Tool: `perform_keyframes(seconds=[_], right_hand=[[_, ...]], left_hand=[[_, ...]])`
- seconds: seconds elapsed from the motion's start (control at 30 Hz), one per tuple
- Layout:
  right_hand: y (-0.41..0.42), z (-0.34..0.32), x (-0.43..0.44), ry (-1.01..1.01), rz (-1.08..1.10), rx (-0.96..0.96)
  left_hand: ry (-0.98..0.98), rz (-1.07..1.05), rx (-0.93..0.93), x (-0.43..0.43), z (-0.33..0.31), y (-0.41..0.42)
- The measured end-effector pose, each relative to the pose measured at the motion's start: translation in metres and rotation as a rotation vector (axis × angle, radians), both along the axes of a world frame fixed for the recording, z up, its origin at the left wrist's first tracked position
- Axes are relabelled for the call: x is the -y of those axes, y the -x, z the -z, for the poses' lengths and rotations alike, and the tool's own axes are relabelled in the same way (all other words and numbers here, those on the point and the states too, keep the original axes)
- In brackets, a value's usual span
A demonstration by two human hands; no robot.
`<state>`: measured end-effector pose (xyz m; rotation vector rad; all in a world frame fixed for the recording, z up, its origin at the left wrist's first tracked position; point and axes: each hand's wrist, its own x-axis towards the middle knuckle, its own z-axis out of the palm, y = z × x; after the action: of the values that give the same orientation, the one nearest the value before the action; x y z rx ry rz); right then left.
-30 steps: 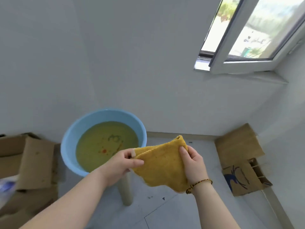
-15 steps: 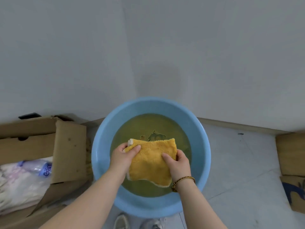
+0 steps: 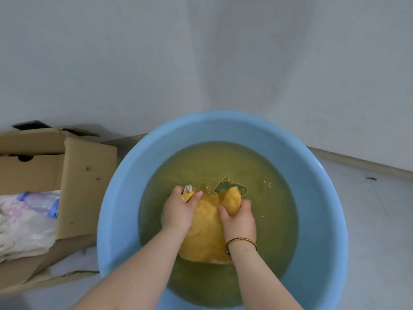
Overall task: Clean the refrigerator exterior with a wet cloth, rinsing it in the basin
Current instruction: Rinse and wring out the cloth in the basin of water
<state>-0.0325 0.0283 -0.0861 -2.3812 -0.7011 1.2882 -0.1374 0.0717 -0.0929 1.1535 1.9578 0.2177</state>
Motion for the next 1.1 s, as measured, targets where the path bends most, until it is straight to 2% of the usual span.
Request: perform_keyframes(seconds=[0.13,0.23,0.37,0.47,0.6,0.67,0.73,0.83,1.0,1.1], right_hand=[[0.005,0.008,0.000,0.023,0.008,-0.003],[0.006,0.009,-0.001,0.056,0.088,-0.060],[0.008,-0.004,-0.001,-0.040,0.370,-0.297],[0.022,-0.027,-0.001,-0.222,0.506,-0.354],[0.053,-0.063,0.001,-0.366,0.295,-0.176],[0.053,-0.067,-0.002,-0.361,0.205,-0.070],[0.042,-0.066,-0.009,-0.307,0.234,-0.023],[0.034,-0.063,-0.008,-0.283,0.309,-0.053],[0.056,-0.065,0.016,-0.350,0.115,-0.009],[0.044,-0.061,0.012,-0.181,-0.177,0.166]], left_hand=[[0.076,0.110,-0.064,-0.006,0.010,0.003],[0.144,0.105,-0.039,-0.009,0.010,0.006],[0.218,-0.126,0.299,-0.011,-0.002,0.008],[0.262,-0.299,0.494,-0.006,-0.020,0.002],[0.121,-0.316,0.651,0.000,-0.057,-0.008],[0.067,-0.259,0.643,0.007,-0.070,-0.012],[0.032,-0.195,0.614,0.016,-0.079,-0.017],[0.001,-0.102,0.554,0.017,-0.081,-0.019],[0.172,-0.186,0.604,0.010,-0.073,-0.009],[0.372,-0.184,0.664,0.013,-0.068,0.004]])
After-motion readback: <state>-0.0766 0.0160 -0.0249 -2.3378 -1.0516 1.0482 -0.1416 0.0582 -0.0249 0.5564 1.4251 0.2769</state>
